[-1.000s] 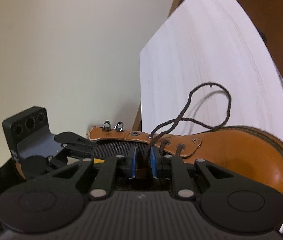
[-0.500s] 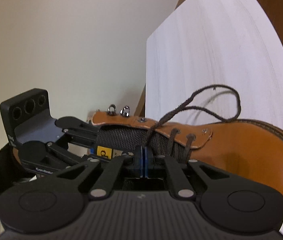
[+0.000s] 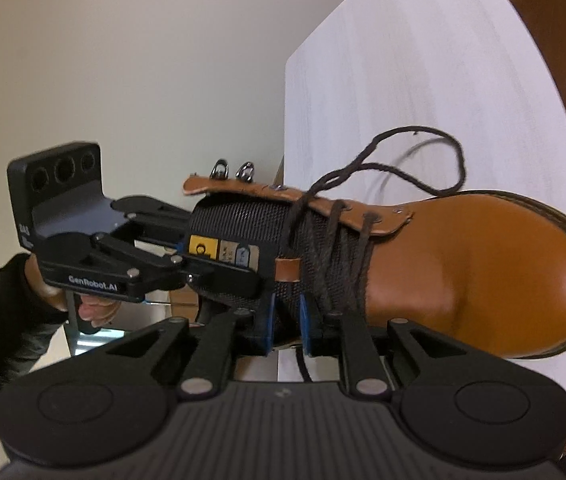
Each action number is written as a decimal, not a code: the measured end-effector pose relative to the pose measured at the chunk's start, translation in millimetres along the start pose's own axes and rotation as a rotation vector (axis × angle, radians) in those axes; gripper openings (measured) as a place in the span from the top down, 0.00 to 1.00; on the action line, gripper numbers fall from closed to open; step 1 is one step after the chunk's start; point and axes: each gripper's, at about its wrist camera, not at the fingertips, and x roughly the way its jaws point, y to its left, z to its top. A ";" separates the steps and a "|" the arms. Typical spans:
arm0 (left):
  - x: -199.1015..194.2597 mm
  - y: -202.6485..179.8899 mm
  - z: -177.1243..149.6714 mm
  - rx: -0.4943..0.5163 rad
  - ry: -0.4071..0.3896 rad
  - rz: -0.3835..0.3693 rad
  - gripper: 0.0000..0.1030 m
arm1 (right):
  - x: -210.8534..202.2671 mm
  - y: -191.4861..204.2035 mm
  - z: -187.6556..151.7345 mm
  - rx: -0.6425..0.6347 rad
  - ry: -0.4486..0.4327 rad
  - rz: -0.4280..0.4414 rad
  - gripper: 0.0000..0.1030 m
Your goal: Lace up shoes with both hands
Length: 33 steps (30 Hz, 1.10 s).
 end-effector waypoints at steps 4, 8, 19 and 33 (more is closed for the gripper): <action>-0.2 0.6 0.2 -0.003 -0.003 -0.004 0.88 | 6.9 2.2 -1.0 -0.014 0.002 -0.007 0.84; 0.5 1.8 -0.7 -0.006 -0.003 -0.008 0.88 | 7.3 2.4 -1.3 -0.034 0.003 -0.024 0.85; 0.8 2.4 -0.6 -0.010 0.001 -0.008 0.88 | 10.1 4.9 -1.4 -0.092 -0.002 -0.051 0.97; -1.5 5.1 -3.3 -0.017 -0.017 -0.013 0.88 | -26.7 14.1 -25.8 -0.143 0.139 -0.065 0.95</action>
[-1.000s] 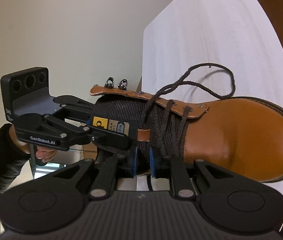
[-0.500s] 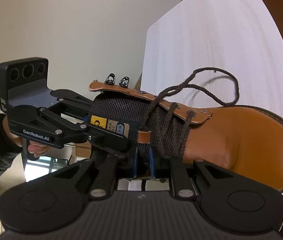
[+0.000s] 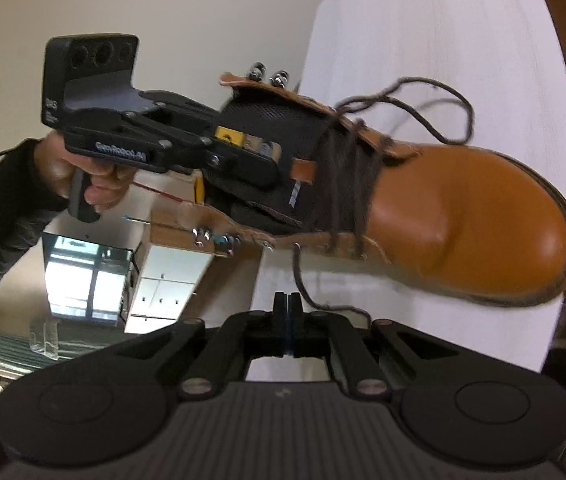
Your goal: Lace up shoes with both hands
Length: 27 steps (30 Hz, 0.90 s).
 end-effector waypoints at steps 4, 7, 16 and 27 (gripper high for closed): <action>0.2 -0.9 0.8 -0.002 -0.002 0.002 0.88 | 0.8 0.4 14.7 0.038 -0.101 0.045 0.76; 0.3 -1.1 1.0 -0.003 0.000 0.003 0.88 | 8.6 2.8 23.8 0.024 -0.129 0.019 0.76; 0.3 -2.6 0.5 -0.002 -0.003 0.007 0.88 | 25.7 -0.1 31.7 0.035 -0.126 0.010 0.86; 1.9 -1.5 -1.1 0.012 -0.005 0.033 0.87 | 2.2 5.9 7.2 0.005 -0.024 0.009 0.97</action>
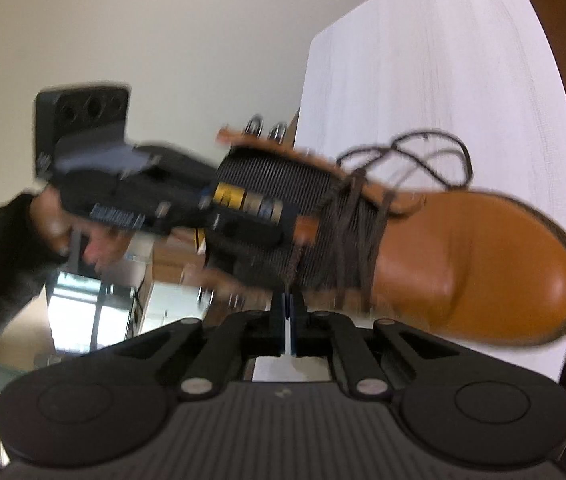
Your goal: Lace up shoes with both hands
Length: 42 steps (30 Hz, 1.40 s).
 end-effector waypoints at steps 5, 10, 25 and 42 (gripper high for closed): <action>-0.4 -3.1 -1.9 -0.004 -0.009 0.030 0.86 | -7.3 -1.5 -31.1 -0.011 0.107 -0.021 0.97; -2.1 -9.1 -2.2 -0.002 -0.021 0.056 0.85 | -10.0 -5.8 -70.3 -0.044 0.197 -0.073 0.98; -5.7 -19.9 -8.3 0.007 -0.047 0.124 0.83 | -24.7 -32.8 -172.6 0.036 0.268 -0.174 0.98; -22.3 -25.6 -23.7 0.010 -0.119 0.169 0.73 | -14.2 1.3 -202.2 0.036 0.273 -0.097 0.97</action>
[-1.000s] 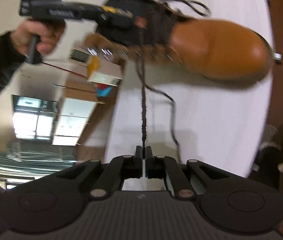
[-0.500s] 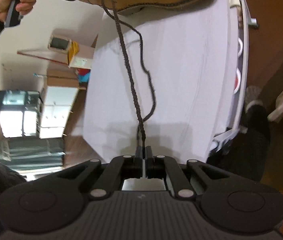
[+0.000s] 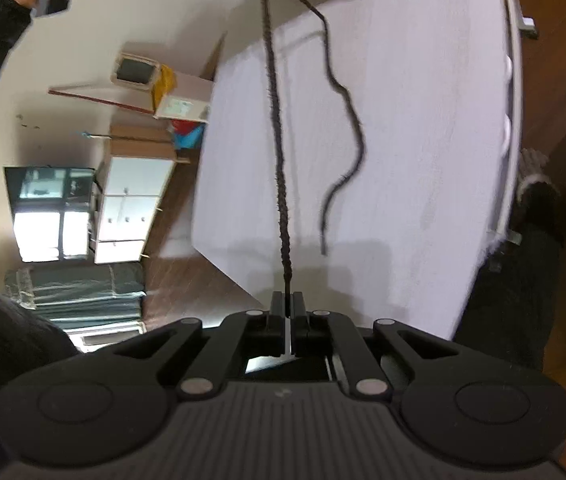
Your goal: Lace up shoes with both hands
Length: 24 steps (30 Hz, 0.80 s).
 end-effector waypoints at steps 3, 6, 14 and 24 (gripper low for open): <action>-27.8 -6.4 -8.9 -0.016 -0.065 -0.007 0.60 | -8.0 13.3 9.6 0.000 -0.059 0.082 0.97; -54.0 -20.9 -25.3 -0.012 -0.121 -0.012 0.53 | -11.1 34.3 22.8 -0.037 -0.102 0.173 0.97; -52.6 -49.9 -116.5 -0.078 -0.075 -0.058 0.48 | 32.5 91.8 53.4 -0.198 -0.043 0.356 0.97; 22.5 -31.0 -177.1 -0.277 -0.076 -0.113 0.56 | 80.3 85.3 67.7 -0.210 0.031 0.303 0.94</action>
